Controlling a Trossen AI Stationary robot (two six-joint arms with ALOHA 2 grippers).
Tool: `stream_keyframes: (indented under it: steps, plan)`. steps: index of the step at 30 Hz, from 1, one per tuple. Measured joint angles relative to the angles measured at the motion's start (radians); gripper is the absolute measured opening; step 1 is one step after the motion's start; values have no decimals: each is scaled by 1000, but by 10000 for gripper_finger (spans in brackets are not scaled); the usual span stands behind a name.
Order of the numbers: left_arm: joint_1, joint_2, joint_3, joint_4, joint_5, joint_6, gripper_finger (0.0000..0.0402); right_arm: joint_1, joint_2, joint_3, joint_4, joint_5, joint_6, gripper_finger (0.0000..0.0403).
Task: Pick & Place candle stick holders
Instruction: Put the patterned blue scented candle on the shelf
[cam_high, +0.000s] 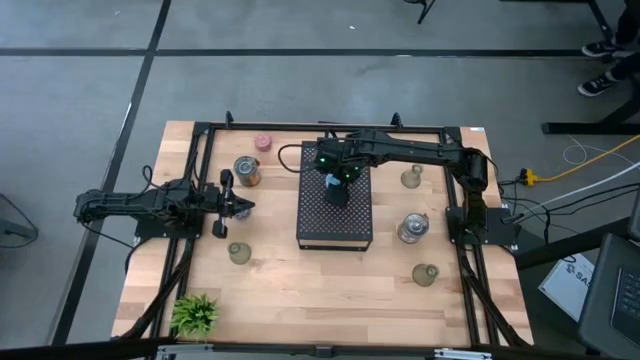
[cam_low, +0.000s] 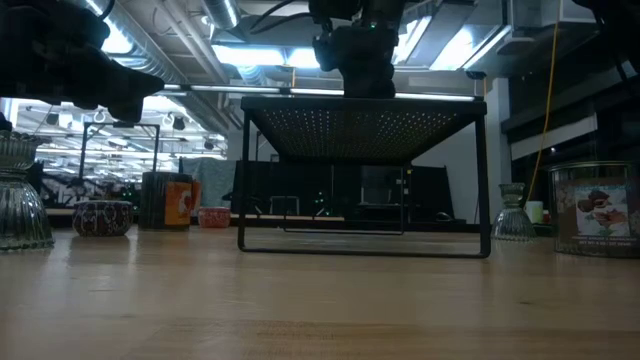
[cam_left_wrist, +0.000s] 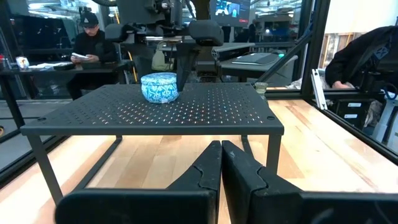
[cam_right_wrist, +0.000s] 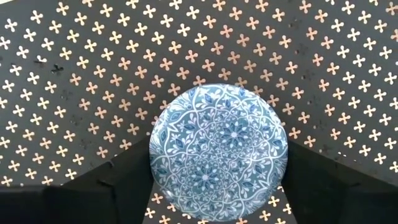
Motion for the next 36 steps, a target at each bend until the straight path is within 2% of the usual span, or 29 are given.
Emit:
stream_keyframes:
  steps: [22,36]
  plan:
    - [0,0,0,0,0,0,6,-2,-68,0,-121,26,60,296]
    - [0,0,0,0,0,0,6,-2,-129,-117,-97,27,76,296]
